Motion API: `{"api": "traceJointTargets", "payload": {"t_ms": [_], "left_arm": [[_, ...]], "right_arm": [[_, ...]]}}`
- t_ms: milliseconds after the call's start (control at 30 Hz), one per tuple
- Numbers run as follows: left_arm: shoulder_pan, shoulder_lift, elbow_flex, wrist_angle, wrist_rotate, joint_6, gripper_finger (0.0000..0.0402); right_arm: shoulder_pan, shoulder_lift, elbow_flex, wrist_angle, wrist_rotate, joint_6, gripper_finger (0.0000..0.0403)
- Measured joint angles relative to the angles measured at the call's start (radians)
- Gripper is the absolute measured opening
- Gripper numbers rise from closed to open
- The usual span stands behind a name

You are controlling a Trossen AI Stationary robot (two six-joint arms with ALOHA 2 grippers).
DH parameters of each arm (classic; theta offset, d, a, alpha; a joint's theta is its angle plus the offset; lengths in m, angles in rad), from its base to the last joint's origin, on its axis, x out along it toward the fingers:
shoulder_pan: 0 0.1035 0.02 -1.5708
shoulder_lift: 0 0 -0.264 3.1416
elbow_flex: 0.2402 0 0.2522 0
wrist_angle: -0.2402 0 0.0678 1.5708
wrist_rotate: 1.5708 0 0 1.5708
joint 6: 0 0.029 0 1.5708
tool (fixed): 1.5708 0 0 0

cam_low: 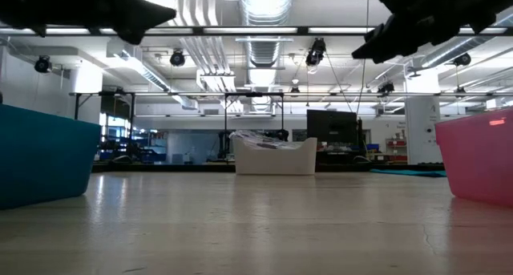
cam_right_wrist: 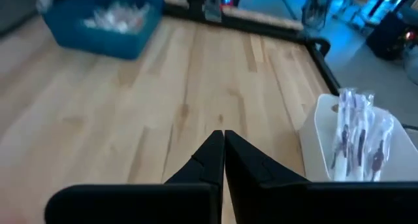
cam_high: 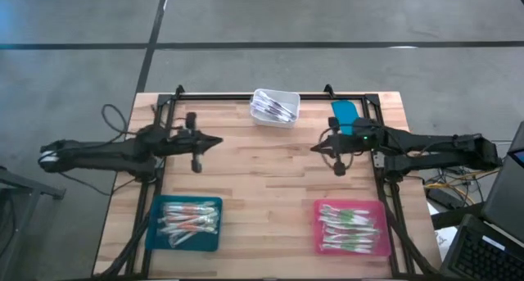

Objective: Pick & Place Toothbrushes
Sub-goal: Return to Home Position

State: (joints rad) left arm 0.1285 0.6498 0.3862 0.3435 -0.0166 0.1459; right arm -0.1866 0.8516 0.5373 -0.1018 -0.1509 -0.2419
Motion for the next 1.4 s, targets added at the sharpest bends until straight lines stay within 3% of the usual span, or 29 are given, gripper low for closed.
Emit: {"api": "traceJointTargets", "payload": {"t_ms": [233, 533, 833, 1400], "left_arm": [[0.006, -0.181, -0.128, -0.005, 0.0, -0.017, 0.0006], [0.038, -0.231, -0.192, -0.074, -0.006, -0.029, 0.0004], [0.072, -0.239, -0.196, -0.099, 0.088, -0.031, 0.0003], [0.078, -0.258, -0.217, -0.083, 0.133, -0.01, 0.0004]], "right_arm": [[-0.068, -0.176, -0.116, 0.059, -0.143, 0.032, 0.0008], [-0.128, -0.313, -0.246, 0.055, -0.148, 0.03, 0.0008], [-0.137, -0.342, -0.333, 0.169, -0.148, 0.055, 0.0008], [-0.137, -0.381, -0.507, 0.424, -0.172, 0.071, 0.0008]]}}
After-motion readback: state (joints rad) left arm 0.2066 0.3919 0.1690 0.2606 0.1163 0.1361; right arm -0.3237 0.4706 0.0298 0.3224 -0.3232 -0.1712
